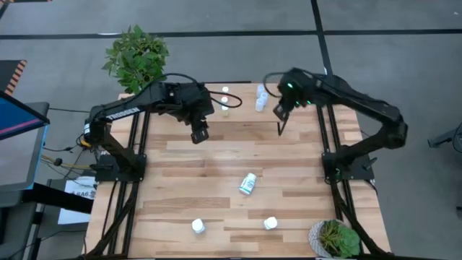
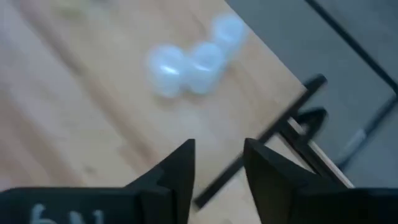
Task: Pick and place medicine bottles onto shelf by color
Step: Adjust the white pill bottle on the shelf, then put the top white and blue pill bottle on the shelf
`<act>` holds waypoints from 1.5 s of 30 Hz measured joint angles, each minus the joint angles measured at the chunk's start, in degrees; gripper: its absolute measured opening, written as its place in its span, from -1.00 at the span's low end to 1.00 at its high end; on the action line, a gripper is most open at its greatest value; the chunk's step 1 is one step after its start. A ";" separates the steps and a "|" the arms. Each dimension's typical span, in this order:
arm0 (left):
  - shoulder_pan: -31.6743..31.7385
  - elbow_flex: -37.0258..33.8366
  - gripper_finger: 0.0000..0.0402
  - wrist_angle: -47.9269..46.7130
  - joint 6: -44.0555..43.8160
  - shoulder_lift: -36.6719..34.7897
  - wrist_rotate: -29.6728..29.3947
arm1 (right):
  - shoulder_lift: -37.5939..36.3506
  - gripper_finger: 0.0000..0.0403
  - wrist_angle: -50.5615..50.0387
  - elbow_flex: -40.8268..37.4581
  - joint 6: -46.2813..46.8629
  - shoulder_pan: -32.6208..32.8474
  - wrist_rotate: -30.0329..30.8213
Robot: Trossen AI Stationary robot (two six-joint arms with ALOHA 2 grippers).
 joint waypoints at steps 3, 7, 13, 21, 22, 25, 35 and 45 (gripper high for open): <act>-0.74 -0.02 -0.28 0.03 -0.09 -1.51 -0.47 | 5.01 -0.32 -0.18 -0.01 -2.04 -4.73 -2.44; -1.32 -0.02 -0.32 -0.12 -0.11 -2.33 -1.83 | 10.44 -0.50 1.35 -0.04 -2.85 -8.18 -4.93; -1.49 -0.04 -0.34 -0.82 -0.11 -2.47 -1.96 | 14.49 -0.64 5.75 -0.04 -3.22 -9.96 -4.77; -1.49 -0.04 -0.34 -0.77 -0.11 -2.46 -1.96 | 17.86 -0.67 9.77 -0.04 -4.57 -9.70 -4.84; -1.47 -0.04 -0.34 -0.76 -0.11 -2.46 -1.96 | 18.23 -0.67 10.31 -0.04 -4.64 -9.70 -4.83; -1.46 -0.04 -0.34 -0.75 -0.10 -2.46 -1.96 | 18.51 -0.67 11.67 -0.04 -4.83 -9.53 -4.80; -1.46 -0.04 -0.34 -0.73 0.17 -2.46 -3.01 | 17.20 -0.67 10.97 0.00 -4.77 -9.48 -5.91; -1.66 -0.51 -0.34 -3.05 -3.51 -2.44 -3.01 | 7.41 -0.67 -2.54 -0.02 -3.36 -5.10 -6.47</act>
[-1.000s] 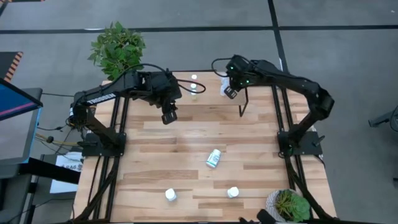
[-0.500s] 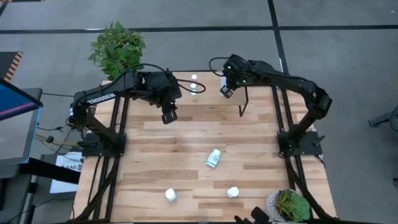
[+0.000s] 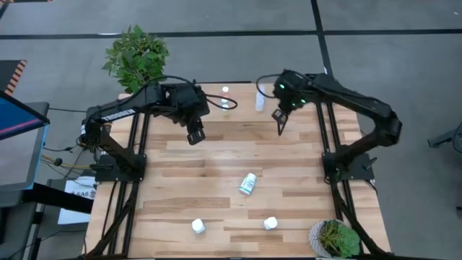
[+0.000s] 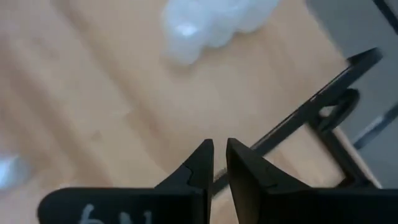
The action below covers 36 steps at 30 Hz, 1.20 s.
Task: Pick and place medicine bottles onto shelf by color
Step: Put the top white and blue pill bottle on the shelf
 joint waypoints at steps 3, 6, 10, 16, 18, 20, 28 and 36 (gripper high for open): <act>-0.50 -1.50 -0.34 -0.10 -1.77 0.04 0.02 | -4.81 -0.67 -4.55 0.02 0.64 4.51 -2.54; -1.48 -3.52 -0.34 -0.23 -3.09 0.04 0.07 | -9.67 -0.67 -7.90 0.02 1.55 10.93 -5.64; -3.99 -6.84 -0.34 -0.24 -6.69 0.04 2.45 | -15.47 -0.67 -11.05 0.02 3.03 20.15 -6.16; -11.07 -12.78 -0.34 6.09 -12.37 0.08 3.26 | -21.29 -0.67 -11.99 0.02 10.62 32.30 -5.70; -13.74 -15.47 -0.34 10.31 -12.89 0.03 3.25 | -22.58 -0.67 -12.10 0.00 12.26 35.83 -4.93; -16.22 -18.63 -0.34 16.21 -14.00 0.03 3.03 | -23.54 -0.67 -12.15 0.00 13.89 38.94 -2.59; -24.42 -34.30 -0.34 49.46 -20.87 3.08 1.89 | -23.46 -0.67 -13.94 0.00 20.32 46.76 8.25; -27.44 -36.38 -0.34 65.58 -22.42 14.25 -7.51 | -21.75 -0.67 -14.84 -2.94 21.19 49.04 8.18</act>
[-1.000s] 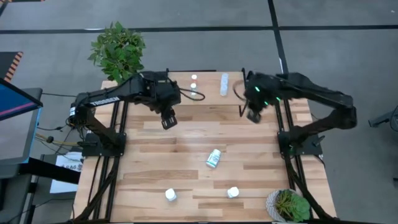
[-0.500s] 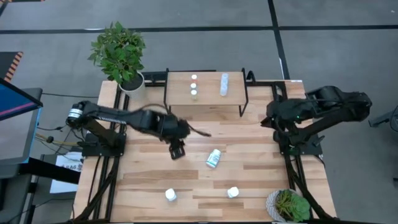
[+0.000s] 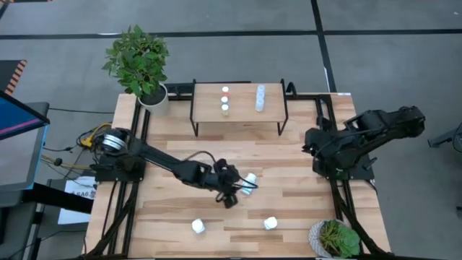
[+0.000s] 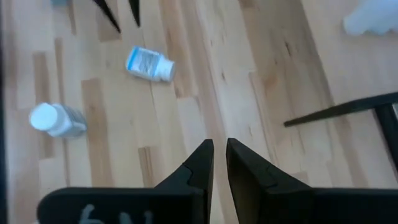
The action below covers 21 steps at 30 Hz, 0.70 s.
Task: Pick and place medicine bottles onto shelf by color
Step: Put the top white and blue pill bottle on the shelf
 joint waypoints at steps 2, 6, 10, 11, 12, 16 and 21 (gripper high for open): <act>-0.32 0.56 -0.34 5.17 0.23 3.12 -2.19 | 0.11 -0.67 -0.24 -1.40 0.42 -0.02 -0.17; -0.73 2.65 -0.34 7.34 -0.30 7.63 -2.58 | 0.09 -0.67 -1.20 -2.30 3.88 -0.04 -2.32; -1.25 3.97 -0.34 7.56 -0.81 9.31 -5.17 | 0.08 -0.67 -2.30 -2.48 4.09 -0.03 -3.05; -1.33 3.97 -0.34 7.13 -0.83 9.33 -6.34 | 0.03 -0.67 -2.62 -2.48 4.09 -0.04 -3.05; -1.37 4.04 -0.34 7.08 -0.86 9.33 -7.33 | 0.01 -0.67 -2.82 -2.48 4.09 -0.04 -3.05; -1.32 4.13 -0.34 6.29 -0.54 9.29 -9.52 | -0.02 -0.67 -2.99 -2.48 4.07 -0.04 -3.05; -1.40 4.15 -0.34 6.24 -0.90 11.40 -8.09 | -0.02 -0.67 -3.01 -2.48 4.07 -0.04 -3.05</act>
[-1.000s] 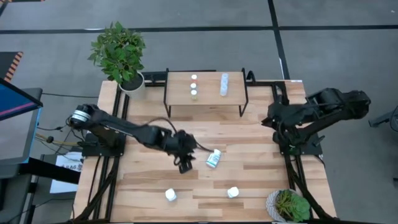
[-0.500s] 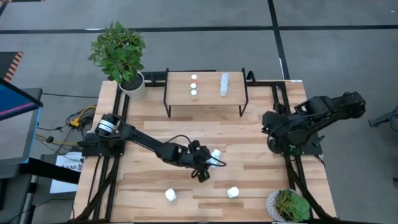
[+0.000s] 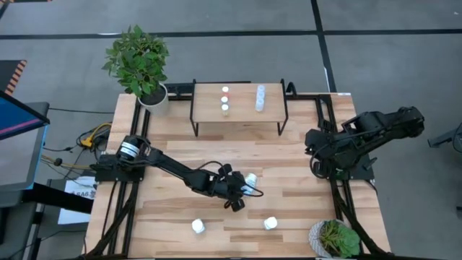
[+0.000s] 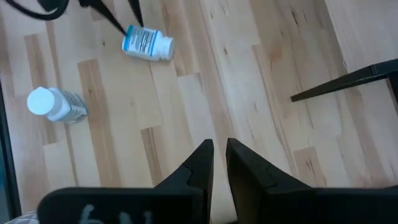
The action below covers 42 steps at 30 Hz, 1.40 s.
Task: Pick and place medicine bottles onto shelf by color
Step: Put the top white and blue pill bottle on the shelf, then put the right white and blue pill bottle on the shelf
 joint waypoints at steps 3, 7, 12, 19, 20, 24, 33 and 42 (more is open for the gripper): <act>-0.08 0.17 -0.34 1.64 -1.41 1.68 0.82 | 0.00 -0.67 0.02 0.00 0.00 0.00 0.00; -0.26 0.31 -0.34 1.77 -2.68 2.48 0.51 | 0.00 -0.67 -0.02 0.00 0.00 0.00 0.00; -1.03 0.26 -0.34 1.44 -2.64 2.59 0.80 | 0.00 -0.67 0.01 0.00 0.00 0.00 0.00; -3.41 -0.04 -0.34 -0.35 -2.93 3.01 0.95 | -0.01 -0.67 0.01 0.00 0.00 0.00 0.00; -3.59 -0.05 -0.34 -0.45 -3.09 3.02 0.62 | 0.00 -0.67 0.02 0.00 0.00 0.00 0.00; -3.61 -0.14 -0.34 1.16 -3.19 3.16 0.34 | 0.00 -0.67 0.08 0.00 0.00 0.00 0.00; -3.18 -0.07 -0.34 1.41 -1.88 1.59 0.16 | 0.00 -0.67 0.13 0.02 -1.81 0.00 0.02; -3.66 0.09 -0.34 -9.30 0.05 -8.57 -0.69 | 0.47 -0.67 10.63 -6.96 -1.23 0.37 -0.23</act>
